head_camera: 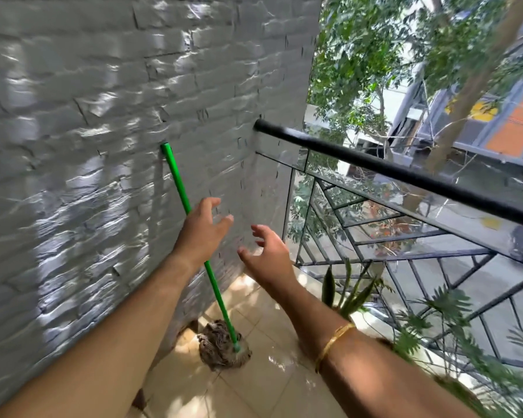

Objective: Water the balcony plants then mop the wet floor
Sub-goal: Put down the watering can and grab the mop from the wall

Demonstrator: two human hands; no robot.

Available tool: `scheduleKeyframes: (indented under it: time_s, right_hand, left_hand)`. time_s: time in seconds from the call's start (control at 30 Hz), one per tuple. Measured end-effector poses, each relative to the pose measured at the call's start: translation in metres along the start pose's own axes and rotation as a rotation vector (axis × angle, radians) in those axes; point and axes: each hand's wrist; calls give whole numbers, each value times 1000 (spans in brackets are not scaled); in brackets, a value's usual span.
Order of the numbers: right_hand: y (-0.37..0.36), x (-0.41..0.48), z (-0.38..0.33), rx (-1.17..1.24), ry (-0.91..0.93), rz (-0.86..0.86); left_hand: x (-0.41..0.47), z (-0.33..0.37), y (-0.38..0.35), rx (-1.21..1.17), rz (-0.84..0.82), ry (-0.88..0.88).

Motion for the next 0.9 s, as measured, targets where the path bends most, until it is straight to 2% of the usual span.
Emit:
scheduleKeyframes:
  time_s: [0.2, 0.5, 0.67, 0.9]
  right_hand:
    - [-41, 56, 34, -34, -134, -35]
    - [-168, 111, 125, -49, -295, -117]
    - [-225, 133, 171, -16, -323, -141]
    - [-294, 145, 226, -5, -431, -280]
  left_hand:
    - [70, -23, -16, 425, -138, -203]
    - [121, -131, -73, 1117, -362, -425]
    - [136, -188, -97, 1311, -439, -536]
    - [137, -237, -110, 1504, -521, -583]
Point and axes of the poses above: each hand's wrist, its own x-axis towards the middle knuckle, its own y-axis out of the back of the hand, z = x × y, and after that the axes turned 2 degrees about -x, right-handed
